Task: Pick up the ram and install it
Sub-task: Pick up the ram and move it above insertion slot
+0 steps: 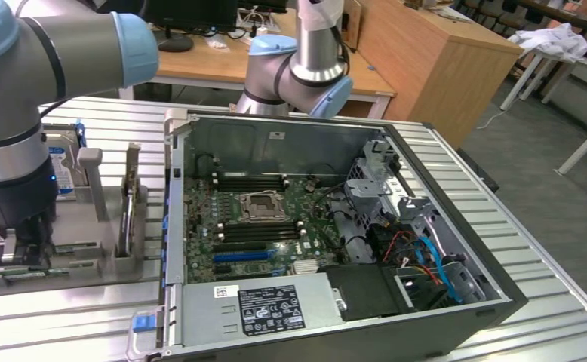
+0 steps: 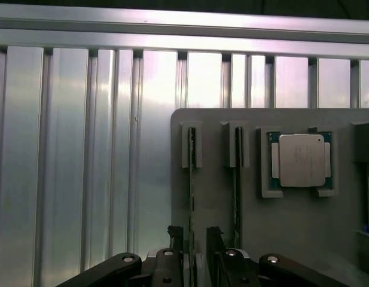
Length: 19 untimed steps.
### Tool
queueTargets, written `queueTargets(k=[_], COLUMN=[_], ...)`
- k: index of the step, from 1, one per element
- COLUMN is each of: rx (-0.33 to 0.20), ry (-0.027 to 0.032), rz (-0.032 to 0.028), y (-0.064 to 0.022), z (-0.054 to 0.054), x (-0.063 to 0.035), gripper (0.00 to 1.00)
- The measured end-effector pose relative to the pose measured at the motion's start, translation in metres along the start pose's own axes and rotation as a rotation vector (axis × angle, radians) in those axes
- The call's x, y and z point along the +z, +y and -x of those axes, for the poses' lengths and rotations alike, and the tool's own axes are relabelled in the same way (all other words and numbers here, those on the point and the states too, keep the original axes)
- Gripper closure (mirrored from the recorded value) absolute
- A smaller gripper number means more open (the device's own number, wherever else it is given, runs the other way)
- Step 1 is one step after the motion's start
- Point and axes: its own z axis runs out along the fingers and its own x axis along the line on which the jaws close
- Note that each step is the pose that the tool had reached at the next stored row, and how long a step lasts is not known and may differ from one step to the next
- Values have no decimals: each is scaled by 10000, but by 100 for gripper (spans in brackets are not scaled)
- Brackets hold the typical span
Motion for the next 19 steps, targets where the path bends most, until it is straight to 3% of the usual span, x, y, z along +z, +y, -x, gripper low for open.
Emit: queueTargets(k=[5,9,19], rx=[-2,-2,-2], ry=[-5,-5,-7], rz=[1,2,0], y=[-70,-74,-81], z=[-1,-1,-4], x=[-3,-3,134], gripper=[70,70,70])
